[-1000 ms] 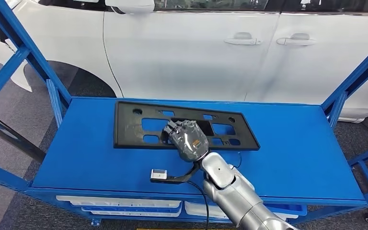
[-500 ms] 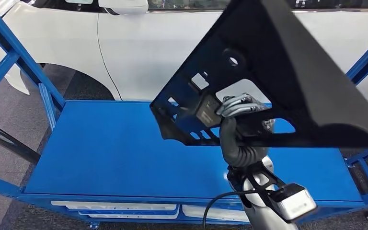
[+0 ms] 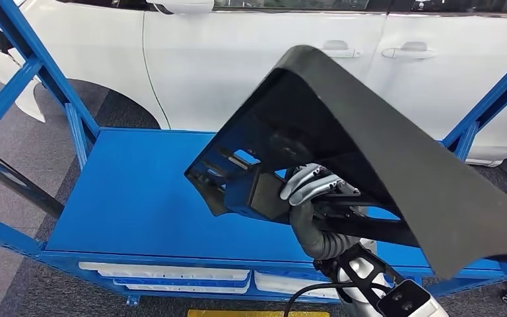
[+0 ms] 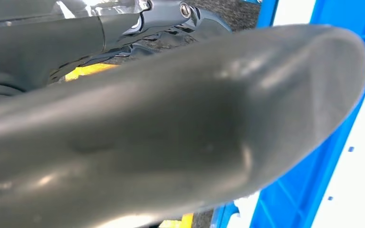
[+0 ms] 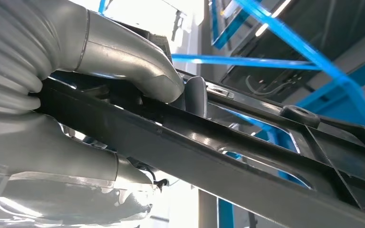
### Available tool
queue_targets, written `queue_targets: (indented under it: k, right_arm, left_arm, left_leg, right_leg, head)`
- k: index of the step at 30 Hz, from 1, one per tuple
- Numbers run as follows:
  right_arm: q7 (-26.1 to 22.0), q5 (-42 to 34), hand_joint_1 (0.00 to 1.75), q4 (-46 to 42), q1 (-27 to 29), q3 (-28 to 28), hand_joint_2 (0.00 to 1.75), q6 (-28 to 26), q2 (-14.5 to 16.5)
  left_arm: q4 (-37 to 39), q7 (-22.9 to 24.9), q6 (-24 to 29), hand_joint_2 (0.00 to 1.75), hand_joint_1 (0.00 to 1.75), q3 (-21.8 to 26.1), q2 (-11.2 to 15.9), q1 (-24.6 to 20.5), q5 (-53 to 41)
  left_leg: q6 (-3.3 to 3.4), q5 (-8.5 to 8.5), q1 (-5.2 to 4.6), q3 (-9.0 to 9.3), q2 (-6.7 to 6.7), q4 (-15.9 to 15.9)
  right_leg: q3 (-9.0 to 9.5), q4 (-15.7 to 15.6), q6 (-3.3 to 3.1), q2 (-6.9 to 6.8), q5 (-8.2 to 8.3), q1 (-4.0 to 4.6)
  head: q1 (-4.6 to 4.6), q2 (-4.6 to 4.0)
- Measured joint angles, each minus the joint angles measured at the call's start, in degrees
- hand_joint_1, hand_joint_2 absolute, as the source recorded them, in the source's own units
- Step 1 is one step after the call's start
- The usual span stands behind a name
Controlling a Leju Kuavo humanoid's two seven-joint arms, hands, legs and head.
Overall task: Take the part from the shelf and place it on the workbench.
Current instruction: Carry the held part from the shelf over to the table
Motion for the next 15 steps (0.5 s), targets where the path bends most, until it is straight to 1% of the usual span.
queue_targets:
  k: [1,2,3,4,5,6,7,8,9,10,11,12,13,14,15]
  right_arm:
    - [0.01,-0.78,1.75,0.2,-0.45,0.15,1.75,0.27,-0.38]
    - [0.01,-1.61,1.75,0.44,-0.86,0.25,1.75,0.58,-0.79]
    - [0.01,-2.47,1.75,0.73,-1.25,0.3,1.75,0.95,-1.23]
    - [0.01,-3.3,1.75,1.07,-1.7,0.32,1.75,1.4,-1.62]
    - [0.01,-4.04,1.75,1.42,-2.16,0.32,1.75,1.82,-1.99]
    - [0.01,-4.64,1.75,1.75,-2.59,0.33,1.75,2.15,-2.32]
    - [0.01,-5.21,1.75,2.07,-2.97,0.32,1.75,2.49,-2.63]
    - [0.01,-5.67,1.75,2.37,-3.24,0.32,1.75,2.78,-2.92]
    - [0.01,-6.04,1.75,2.67,-3.39,0.32,1.75,3.01,-3.21]
    - [0.01,-6.41,1.75,2.96,-3.47,0.32,1.75,3.21,-3.5]
    - [0.01,-6.7,1.75,3.24,-3.53,0.31,1.75,3.36,-3.75]
    - [0.01,-6.97,1.75,3.48,-3.59,0.3,1.75,3.47,-3.98]
    - [0.01,-7.25,1.75,3.68,-3.67,0.26,1.75,3.64,-4.18]
    - [0.01,-7.5,1.75,3.85,-3.75,0.19,1.75,3.82,-4.36]
    - [0.0,-7.72,1.75,3.98,-3.82,0.1,1.75,4.0,-4.5]
  left_arm:
    - [0.0,0.07,0.12,0.0,0.0,0.02,-0.01,-0.03,0.09]
    - [0.0,0.12,0.25,0.0,0.0,0.04,-0.01,-0.04,0.17]
    - [0.01,0.18,0.34,0.0,0.0,0.05,-0.01,0.01,0.22]
    - [0.01,0.26,0.43,0.0,0.0,0.05,-0.01,0.05,0.23]
    - [0.02,0.4,0.49,0.0,0.0,0.05,-0.03,0.11,0.23]
    - [0.02,0.55,0.53,0.0,0.0,0.05,-0.06,0.17,0.23]
    - [0.02,0.71,0.55,0.0,0.0,0.04,-0.1,0.18,0.23]
    - [0.02,0.87,0.56,0.0,0.0,0.04,-0.16,0.19,0.23]
    - [0.02,0.98,0.57,0.0,0.0,0.03,-0.2,0.19,0.23]
    - [0.02,1.09,0.6,0.0,0.0,0.03,-0.22,0.19,0.23]
    - [0.02,1.2,0.62,0.0,0.0,0.03,-0.22,0.2,0.23]
    - [0.02,1.28,0.64,0.0,0.0,0.04,-0.22,0.19,0.23]
    - [0.02,1.36,0.67,0.0,0.0,0.04,-0.22,0.17,0.23]
    - [0.02,1.4,0.7,0.0,0.0,0.04,-0.16,0.11,0.23]
    - [0.02,1.44,0.72,0.0,0.0,0.05,-0.12,0.05,0.23]
  left_leg:
    - [-0.37,0.31,-0.05,-0.17,-0.02,0.03]
    - [-0.75,0.68,-0.1,-0.32,-0.03,-0.06]
    - [-1.14,1.04,-0.1,-0.45,-0.04,-0.17]
    - [-1.45,0.86,-0.05,-0.71,-0.03,0.01]
    - [-1.7,-0.19,0.0,-1.16,-0.02,0.84]
    - [-1.91,-2.18,0.07,-1.91,0.0,2.74]
    - [-2.06,-4.96,0.15,-2.94,0.04,5.87]
    - [-2.22,-7.72,0.17,-4.07,0.05,9.76]
    - [-2.35,-9.68,0.18,-4.92,0.05,13.48]
    - [-2.4,-10.47,0.18,-5.09,0.05,15.99]
    - [-2.33,-10.03,0.17,-4.31,0.05,16.54]
    - [-2.14,-8.73,0.14,-2.45,0.05,14.9]
    - [-1.8,-7.29,0.06,0.35,0.05,11.39]
    - [-1.33,-6.67,-0.1,3.54,0.07,6.86]
    - [-0.98,-6.45,-0.25,6.15,0.1,2.94]
  right_leg:
    - [0.67,-1.55,-0.21,0.03,0.34,0.14]
    - [0.45,-1.69,-0.44,0.06,0.56,0.32]
    - [0.1,-1.8,-0.82,0.06,0.93,0.28]
    - [-0.2,-2.03,-1.22,-0.03,1.3,0.2]
    - [-0.64,-2.13,-1.7,-0.12,1.83,0.1]
    - [-1.14,-2.28,-2.12,-0.23,2.41,0.0]
    - [-1.75,-2.3,-2.42,-0.33,2.94,0.05]
    - [-2.45,-2.28,-2.63,-0.37,3.46,0.15]
    - [-3.18,-2.25,-2.71,-0.41,4.01,0.29]
    - [-3.93,-2.21,-2.74,-0.43,4.56,0.43]
    - [-4.64,-2.15,-2.72,-0.44,5.08,0.57]
    - [-5.29,-2.11,-2.67,-0.44,5.58,0.69]
    - [-5.83,-2.06,-2.6,-0.43,6.04,0.81]
    - [-6.29,-2.0,-2.45,-0.43,6.48,0.98]
    - [-6.6,-1.98,-2.22,-0.45,6.9,1.05]
  head:
    - [0.02,0.0]
    - [0.02,-0.01]
    - [0.07,-0.01]
    - [0.08,-0.01]
    - [0.04,-0.02]
    - [0.01,-0.01]
    - [-0.03,-0.01]
    - [-0.06,-0.01]
    - [-0.06,-0.01]
    - [-0.04,-0.02]
    - [-0.05,-0.02]
    - [-0.04,-0.01]
    - [-0.04,-0.01]
    - [-0.03,0.0]
    - [-0.02,0.0]
